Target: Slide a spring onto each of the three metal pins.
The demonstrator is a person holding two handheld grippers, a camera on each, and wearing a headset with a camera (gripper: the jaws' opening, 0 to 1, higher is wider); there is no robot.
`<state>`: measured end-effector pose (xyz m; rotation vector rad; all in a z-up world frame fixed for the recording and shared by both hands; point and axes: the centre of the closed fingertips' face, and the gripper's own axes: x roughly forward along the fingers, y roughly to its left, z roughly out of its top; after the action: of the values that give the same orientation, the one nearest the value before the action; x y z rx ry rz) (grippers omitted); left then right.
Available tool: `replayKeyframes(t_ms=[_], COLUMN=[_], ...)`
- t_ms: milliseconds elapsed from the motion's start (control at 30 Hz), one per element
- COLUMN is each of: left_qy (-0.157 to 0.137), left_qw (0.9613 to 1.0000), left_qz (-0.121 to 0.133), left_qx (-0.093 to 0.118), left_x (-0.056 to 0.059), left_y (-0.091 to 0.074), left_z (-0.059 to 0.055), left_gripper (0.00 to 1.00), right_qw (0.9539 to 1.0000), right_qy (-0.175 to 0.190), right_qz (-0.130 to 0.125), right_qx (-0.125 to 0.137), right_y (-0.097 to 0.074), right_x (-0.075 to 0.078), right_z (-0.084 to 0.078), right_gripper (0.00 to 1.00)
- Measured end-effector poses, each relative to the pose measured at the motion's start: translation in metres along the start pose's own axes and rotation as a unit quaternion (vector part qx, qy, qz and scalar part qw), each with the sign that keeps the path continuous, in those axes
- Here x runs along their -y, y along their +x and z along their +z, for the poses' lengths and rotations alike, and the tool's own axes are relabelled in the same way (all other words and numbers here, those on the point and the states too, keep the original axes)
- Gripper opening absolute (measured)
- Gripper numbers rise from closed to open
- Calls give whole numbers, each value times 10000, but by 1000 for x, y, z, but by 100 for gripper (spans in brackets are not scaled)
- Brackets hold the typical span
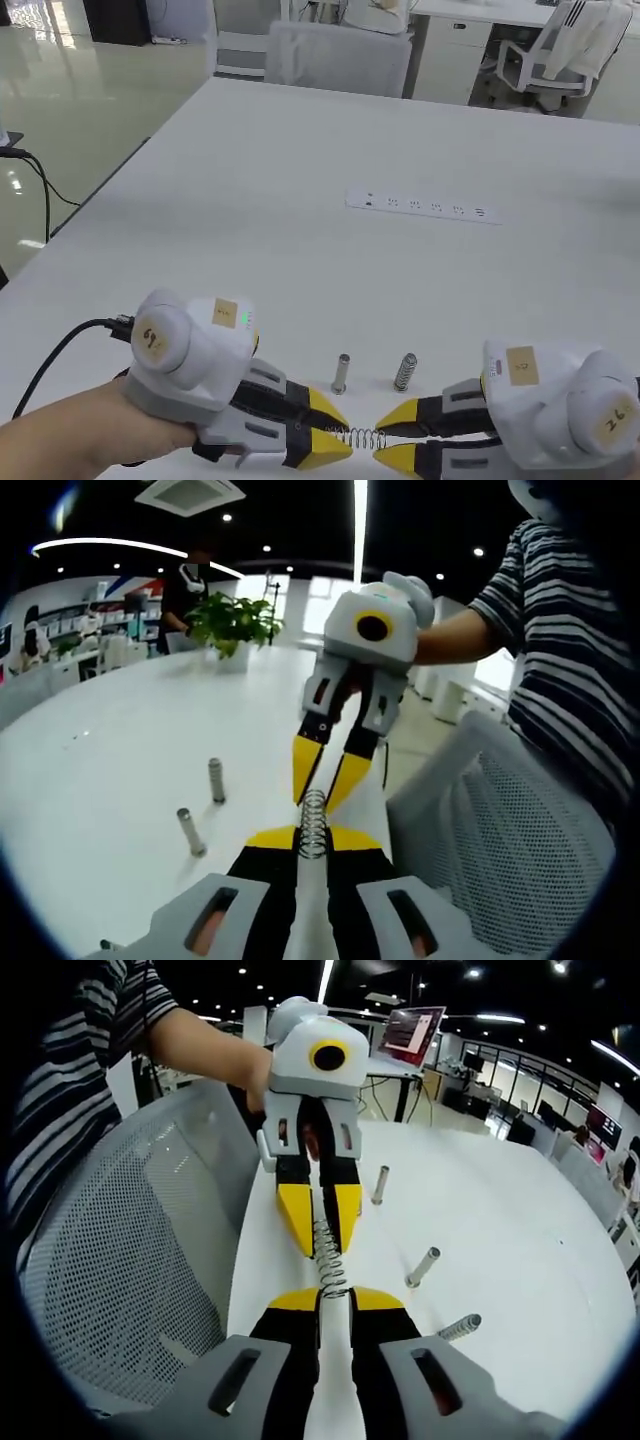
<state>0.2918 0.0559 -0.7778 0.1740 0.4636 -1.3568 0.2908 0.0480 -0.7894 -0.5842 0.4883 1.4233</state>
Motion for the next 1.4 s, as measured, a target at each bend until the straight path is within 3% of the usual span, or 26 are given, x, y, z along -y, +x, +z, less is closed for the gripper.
replayKeyframes(t_ms=[267,633,1233,1333,1400], left_qy=[-12,67,124,137,122], left_qw=[10000,9998,9997,9997,9997], left_qz=[18,99,167,198,181], left_qx=[-25,-130,-103,-103,-70], left_x=[-1,-5,-6,-8,-7], left_y=[1,4,7,8,9], left_z=[-2,-5,-3,-2,-1], left_gripper=[2,2,2,2,2], right_qw=[9998,9995,9988,9984,9974], right_qy=[-209,-235,-205,-251,-159], right_qz=[-14,14,5,-67,-104], right_qx=[-6,204,434,502,699], right_y=[-6,-10,-9,-7,-5], right_x=[1,3,4,4,4], right_z=[7,29,46,50,59], right_gripper=[7,6,8,8,8])
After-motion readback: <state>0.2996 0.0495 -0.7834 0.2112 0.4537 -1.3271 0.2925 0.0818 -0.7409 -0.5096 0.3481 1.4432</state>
